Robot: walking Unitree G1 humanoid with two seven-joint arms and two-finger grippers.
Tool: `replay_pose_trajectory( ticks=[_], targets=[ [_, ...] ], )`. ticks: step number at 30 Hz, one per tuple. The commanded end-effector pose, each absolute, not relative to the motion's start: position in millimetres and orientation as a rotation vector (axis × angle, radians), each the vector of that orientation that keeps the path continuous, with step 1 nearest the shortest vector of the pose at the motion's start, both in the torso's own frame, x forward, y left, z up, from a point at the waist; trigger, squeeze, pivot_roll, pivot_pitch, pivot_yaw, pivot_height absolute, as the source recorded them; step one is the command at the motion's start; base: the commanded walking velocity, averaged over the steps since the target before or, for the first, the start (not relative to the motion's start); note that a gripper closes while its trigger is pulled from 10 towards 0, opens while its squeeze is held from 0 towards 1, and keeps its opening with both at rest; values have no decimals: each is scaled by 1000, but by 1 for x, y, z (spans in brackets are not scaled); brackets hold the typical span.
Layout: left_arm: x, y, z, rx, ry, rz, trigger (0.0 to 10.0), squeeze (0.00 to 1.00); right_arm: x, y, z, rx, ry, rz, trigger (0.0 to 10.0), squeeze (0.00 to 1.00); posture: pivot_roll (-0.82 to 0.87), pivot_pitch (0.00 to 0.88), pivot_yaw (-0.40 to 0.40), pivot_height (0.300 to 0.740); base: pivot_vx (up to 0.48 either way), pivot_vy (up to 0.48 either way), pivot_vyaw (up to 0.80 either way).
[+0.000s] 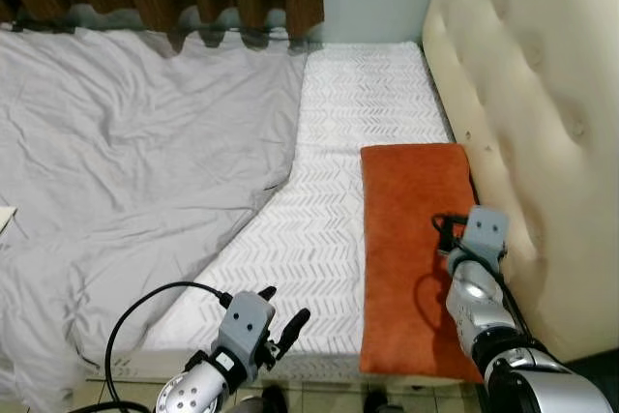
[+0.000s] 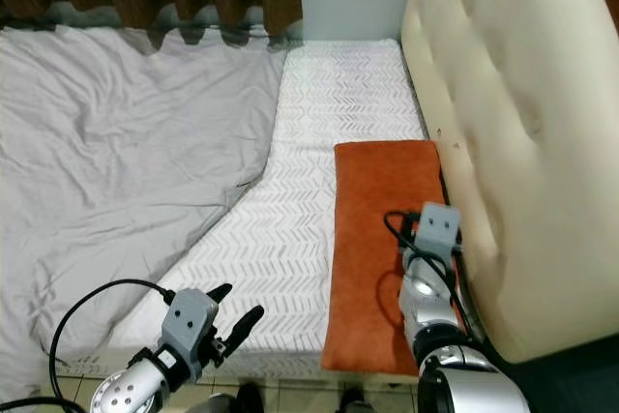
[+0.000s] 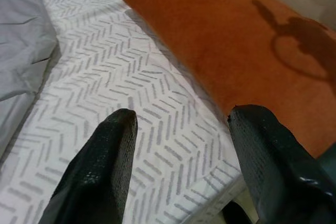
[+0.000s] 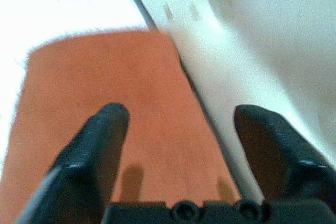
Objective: Clean up the room
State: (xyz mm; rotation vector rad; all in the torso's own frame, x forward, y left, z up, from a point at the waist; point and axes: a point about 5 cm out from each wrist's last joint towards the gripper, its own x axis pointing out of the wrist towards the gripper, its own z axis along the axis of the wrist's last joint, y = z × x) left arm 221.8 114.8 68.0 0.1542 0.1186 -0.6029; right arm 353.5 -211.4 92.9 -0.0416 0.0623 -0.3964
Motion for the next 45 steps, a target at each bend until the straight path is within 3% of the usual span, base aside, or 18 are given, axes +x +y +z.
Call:
replay_pose_trajectory(
  ticks=[1,8,15,16,19,21,26,34,37,45],
  targets=[
    [218,115,62,167,142,-608,10000,0,352,-213,94,-95,41,-400,10000,1000,117,254,-30,728,0,0,0],
    [216,118,60,168,150,-602,10000,0,331,-201,82,-193,-48,-343,10000,1000,96,250,-38,728,0,0,0],
    [218,117,58,171,154,-606,10000,0,269,-172,42,-121,45,-194,10000,1000,62,236,-46,728,0,0,0],
    [219,116,59,170,148,-606,10000,0,255,-165,41,-107,50,-142,10000,0,58,232,-48,728,0,0,0],
    [220,115,60,168,137,-605,10000,0,212,-157,44,-86,72,-13,10000,0,38,223,-57,728,0,0,0],
    [221,115,60,168,136,-604,10000,0,199,-156,45,-85,82,23,10000,0,38,223,-57,728,0,0,0],
    [216,109,51,149,150,-632,10000,0,148,-183,18,-84,296,74,10000,0,5,220,-62,728,0,0,0],
    [224,103,52,153,143,-646,10000,0,152,-171,-20,3,499,150,10000,0,4,220,-35,728,0,0,0],
    [230,105,55,164,130,-642,10000,0,172,-151,-45,57,608,211,10000,0,22,230,-21,728,0,0,0],
    [231,108,57,157,124,-642,10000,0,186,-145,-56,-22,666,266,10000,0,52,248,-17,728,0,0,0]
  ],
)
